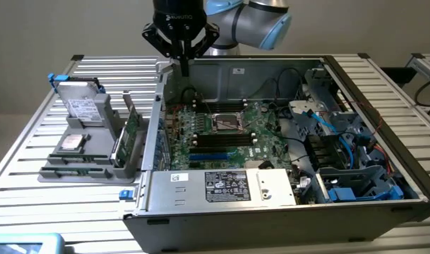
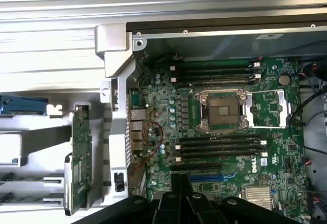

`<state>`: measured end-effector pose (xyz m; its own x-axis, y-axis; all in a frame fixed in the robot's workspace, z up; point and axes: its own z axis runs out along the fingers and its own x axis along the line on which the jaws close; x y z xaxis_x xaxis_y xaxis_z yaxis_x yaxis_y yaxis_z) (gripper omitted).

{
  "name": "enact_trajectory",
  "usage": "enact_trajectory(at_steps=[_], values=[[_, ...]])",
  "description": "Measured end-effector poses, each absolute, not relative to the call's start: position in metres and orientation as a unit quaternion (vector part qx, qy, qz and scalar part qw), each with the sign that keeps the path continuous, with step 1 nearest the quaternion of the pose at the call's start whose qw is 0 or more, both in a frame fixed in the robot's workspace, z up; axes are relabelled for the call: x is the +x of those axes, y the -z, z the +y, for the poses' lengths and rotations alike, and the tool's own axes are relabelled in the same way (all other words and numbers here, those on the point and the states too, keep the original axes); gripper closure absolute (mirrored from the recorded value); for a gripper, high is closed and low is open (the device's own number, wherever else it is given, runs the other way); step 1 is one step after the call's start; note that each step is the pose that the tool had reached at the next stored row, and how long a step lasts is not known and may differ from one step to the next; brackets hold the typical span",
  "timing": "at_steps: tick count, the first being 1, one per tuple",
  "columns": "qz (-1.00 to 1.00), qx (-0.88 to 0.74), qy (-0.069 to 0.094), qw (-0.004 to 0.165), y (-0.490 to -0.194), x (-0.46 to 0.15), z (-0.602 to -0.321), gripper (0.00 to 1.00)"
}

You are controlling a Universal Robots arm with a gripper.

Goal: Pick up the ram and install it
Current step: 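Reach for the ram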

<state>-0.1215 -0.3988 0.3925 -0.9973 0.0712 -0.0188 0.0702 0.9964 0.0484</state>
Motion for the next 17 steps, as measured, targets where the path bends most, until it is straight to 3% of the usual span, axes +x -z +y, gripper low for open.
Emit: enact_trajectory(at_steps=[17], values=[[0.999, 0.035, -0.024, 0.01, -0.388, -0.172, -0.411, 0.89]])
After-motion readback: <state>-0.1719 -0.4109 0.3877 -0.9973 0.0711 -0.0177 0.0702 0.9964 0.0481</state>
